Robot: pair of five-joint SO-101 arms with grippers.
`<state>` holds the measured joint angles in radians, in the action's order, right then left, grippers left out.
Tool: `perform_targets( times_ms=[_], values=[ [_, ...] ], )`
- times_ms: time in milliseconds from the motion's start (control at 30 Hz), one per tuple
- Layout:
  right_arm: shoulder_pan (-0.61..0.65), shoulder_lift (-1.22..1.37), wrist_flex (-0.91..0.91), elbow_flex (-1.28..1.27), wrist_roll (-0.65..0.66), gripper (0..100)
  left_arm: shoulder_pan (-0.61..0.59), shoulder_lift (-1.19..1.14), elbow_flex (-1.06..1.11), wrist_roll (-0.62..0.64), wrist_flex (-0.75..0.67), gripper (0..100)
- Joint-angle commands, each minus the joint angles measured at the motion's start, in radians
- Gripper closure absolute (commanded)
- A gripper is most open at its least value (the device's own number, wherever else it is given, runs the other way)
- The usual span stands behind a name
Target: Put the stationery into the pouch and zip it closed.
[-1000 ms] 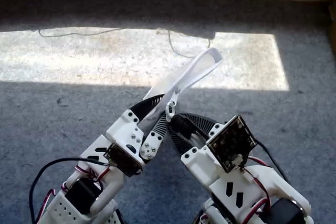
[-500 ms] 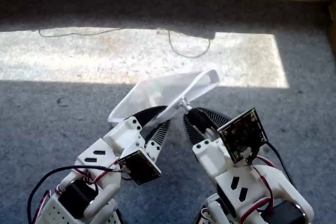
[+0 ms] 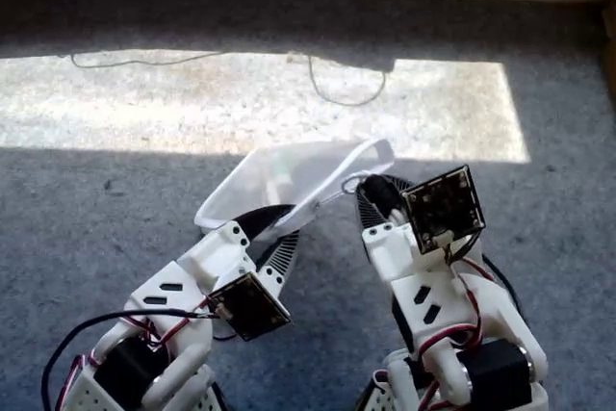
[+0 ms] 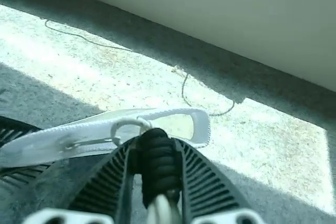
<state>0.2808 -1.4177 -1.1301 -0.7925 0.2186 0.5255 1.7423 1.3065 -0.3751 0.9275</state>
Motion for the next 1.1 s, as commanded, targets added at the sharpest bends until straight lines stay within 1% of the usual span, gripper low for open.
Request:
perform_targets(
  times_ms=[0,167,333,600,933,1067],
  values=[
    [-0.094,0.001,0.104,-0.036,0.014,99.3,-0.045,0.001,-0.021,0.043,0.043,100],
    [-0.154,0.007,0.203,-0.108,0.015,99.3,-0.045,0.001,-0.012,0.046,0.043,100],
    [-0.156,0.007,0.249,-0.142,0.015,99.3,-0.045,0.001,0.001,0.046,0.041,100],
    [-0.214,0.008,0.363,-0.214,0.015,99.3,-0.045,0.001,0.001,0.046,0.043,100],
    [-0.214,0.008,0.4,-0.234,0.015,99.3,-0.045,0.001,0.001,0.046,0.043,100],
    [-0.249,0.01,0.433,-0.236,0.015,99.3,-0.045,0.001,0.001,0.046,0.043,100]
  ],
)
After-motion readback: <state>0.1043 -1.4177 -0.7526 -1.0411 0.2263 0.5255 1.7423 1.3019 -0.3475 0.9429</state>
